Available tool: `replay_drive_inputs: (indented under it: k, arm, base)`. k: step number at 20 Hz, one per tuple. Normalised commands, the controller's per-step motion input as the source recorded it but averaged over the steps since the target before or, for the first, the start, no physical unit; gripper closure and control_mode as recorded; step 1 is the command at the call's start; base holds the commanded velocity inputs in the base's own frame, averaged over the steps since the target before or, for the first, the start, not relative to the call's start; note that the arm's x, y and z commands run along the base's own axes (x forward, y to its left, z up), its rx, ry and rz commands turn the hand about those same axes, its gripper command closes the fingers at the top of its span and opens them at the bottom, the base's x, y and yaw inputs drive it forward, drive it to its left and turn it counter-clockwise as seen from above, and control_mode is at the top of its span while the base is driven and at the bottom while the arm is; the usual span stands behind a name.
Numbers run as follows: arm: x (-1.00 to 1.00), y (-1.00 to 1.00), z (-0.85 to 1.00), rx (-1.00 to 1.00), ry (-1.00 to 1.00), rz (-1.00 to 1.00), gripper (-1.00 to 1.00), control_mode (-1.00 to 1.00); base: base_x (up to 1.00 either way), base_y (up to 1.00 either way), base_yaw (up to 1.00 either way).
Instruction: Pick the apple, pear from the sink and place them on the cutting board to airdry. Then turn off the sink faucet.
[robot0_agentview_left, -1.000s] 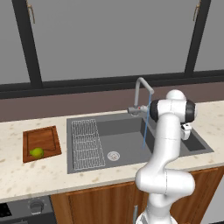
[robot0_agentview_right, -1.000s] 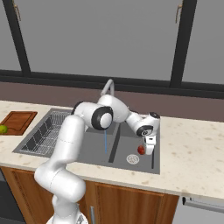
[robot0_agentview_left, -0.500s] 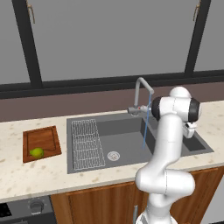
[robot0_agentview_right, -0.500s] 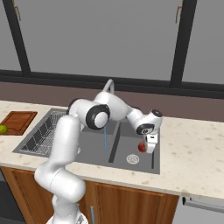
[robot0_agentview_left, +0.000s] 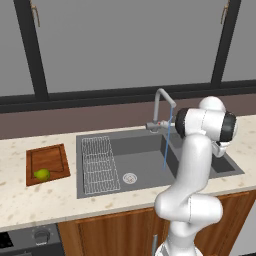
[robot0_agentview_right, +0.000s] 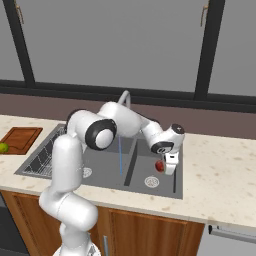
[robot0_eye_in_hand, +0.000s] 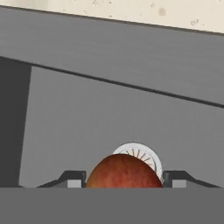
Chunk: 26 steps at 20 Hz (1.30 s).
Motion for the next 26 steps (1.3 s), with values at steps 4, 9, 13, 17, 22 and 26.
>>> replay_drive_inputs:
  k: [4, 9, 13, 17, 22, 26]
  arm:
    - [-0.17, 0.12, 0.55, 0.00, -0.06, 0.00, 1.00, -1.00]
    - [-0.21, 0.00, 0.57, 0.00, 0.00, 0.00, 1.00, -1.00]
    - [-0.39, 0.00, 0.43, -0.01, 0.00, 0.01, 1.00, -1.00]
    - [-0.54, 0.00, 0.25, -0.02, 0.00, 0.02, 1.00, -1.00]
    - [-0.59, 0.00, 0.28, -0.02, -0.02, 0.02, 1.00, -1.00]
    - [-0.40, 0.00, 0.60, -0.04, -0.01, 0.07, 1.00, -1.00]
  base:
    - [0.00, 0.00, 0.00]
    - [0.00, 0.00, 0.00]
    - [0.00, 0.00, 0.00]
    - [0.00, 0.00, 0.00]
    - [0.00, 0.00, 0.00]
    - [0.00, 0.00, 0.00]
